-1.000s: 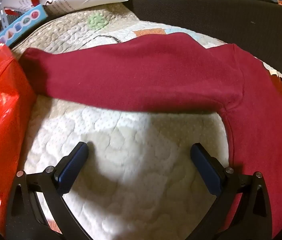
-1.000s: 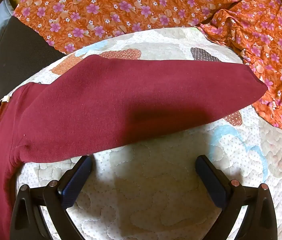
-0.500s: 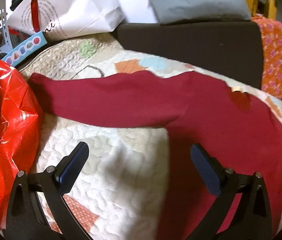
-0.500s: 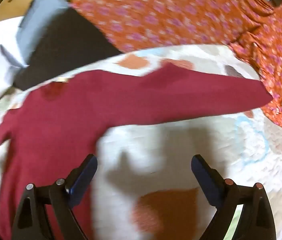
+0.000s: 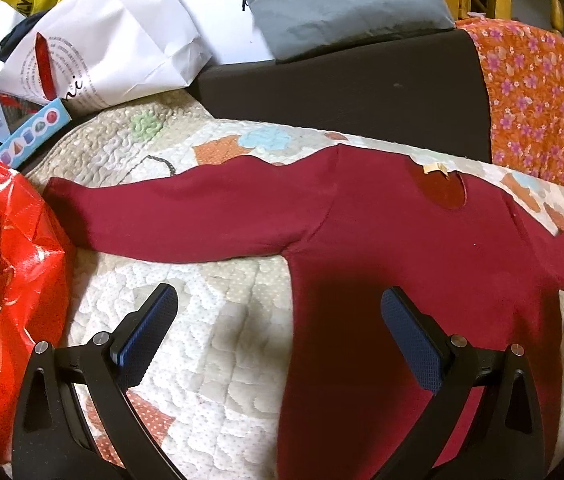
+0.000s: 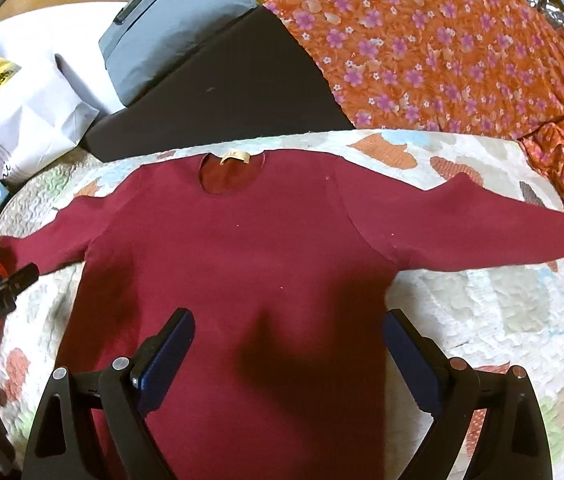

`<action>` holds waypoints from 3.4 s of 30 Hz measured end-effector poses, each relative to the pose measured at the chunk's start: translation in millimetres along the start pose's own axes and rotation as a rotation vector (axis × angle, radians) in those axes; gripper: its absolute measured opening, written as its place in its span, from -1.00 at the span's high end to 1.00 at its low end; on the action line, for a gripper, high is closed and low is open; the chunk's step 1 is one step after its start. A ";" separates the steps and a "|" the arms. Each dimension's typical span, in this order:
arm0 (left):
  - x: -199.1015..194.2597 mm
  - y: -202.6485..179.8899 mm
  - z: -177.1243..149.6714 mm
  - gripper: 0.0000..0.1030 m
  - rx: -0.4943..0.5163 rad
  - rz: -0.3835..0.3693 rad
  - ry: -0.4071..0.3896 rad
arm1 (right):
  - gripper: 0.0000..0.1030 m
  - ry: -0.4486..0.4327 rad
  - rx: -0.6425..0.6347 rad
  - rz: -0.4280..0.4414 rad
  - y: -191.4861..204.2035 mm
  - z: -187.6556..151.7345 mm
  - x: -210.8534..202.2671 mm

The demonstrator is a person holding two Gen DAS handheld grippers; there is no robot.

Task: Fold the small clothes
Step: 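Position both grippers over the spread dark red sweater, then grasp the sweater sleeve cuff with the right gripper and lift it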

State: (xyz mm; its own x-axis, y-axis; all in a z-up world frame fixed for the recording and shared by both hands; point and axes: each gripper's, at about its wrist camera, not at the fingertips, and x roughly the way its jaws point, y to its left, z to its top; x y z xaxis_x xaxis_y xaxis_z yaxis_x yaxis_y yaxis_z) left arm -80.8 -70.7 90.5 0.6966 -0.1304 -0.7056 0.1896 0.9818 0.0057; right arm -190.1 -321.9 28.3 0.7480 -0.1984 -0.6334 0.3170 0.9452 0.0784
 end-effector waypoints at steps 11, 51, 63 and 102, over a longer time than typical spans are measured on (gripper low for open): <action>1.9 -12.6 -1.8 -0.99 0.040 -0.037 0.014 | -0.84 0.022 0.049 -0.001 2.2 7.4 6.9; 28.2 13.6 6.5 -0.99 -0.056 -0.030 0.077 | -0.84 0.063 -0.019 0.044 49.9 23.7 35.7; 44.3 57.6 14.1 -0.99 -0.191 0.031 0.109 | -0.84 0.080 -0.109 0.109 101.0 31.6 59.9; 3.7 164.4 -2.5 -0.99 -0.336 0.108 0.172 | -0.66 0.075 -0.892 0.769 525.1 107.8 167.8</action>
State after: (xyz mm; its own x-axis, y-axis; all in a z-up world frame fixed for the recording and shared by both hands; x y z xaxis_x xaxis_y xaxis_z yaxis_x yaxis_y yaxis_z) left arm -48.8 90.6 87.1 0.5683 -0.0271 -0.8224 -0.1355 0.9827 -0.1260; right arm 164.7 113.1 46.2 0.5184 0.4901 -0.7007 -0.7443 0.6620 -0.0876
